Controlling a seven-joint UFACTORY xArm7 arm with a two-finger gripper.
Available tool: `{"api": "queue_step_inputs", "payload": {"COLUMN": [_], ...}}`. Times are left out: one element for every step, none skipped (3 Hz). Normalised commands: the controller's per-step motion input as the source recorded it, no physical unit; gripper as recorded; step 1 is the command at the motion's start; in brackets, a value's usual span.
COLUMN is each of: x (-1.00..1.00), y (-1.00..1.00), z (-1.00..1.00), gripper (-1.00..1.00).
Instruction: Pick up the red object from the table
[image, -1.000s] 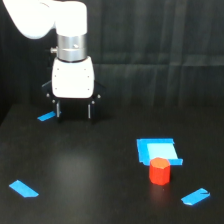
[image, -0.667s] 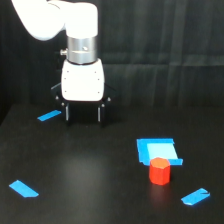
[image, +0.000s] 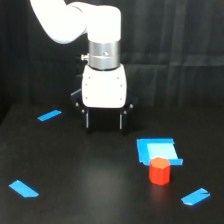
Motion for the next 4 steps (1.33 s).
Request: {"api": "queue_step_inputs", "payload": {"x": [0.84,0.74,0.72,0.53], "y": [-0.7,-0.51,-0.68,-0.84], "z": [-0.23,-0.23,-0.08,-0.05], "gripper": [0.93,1.0,0.95,0.95]}}
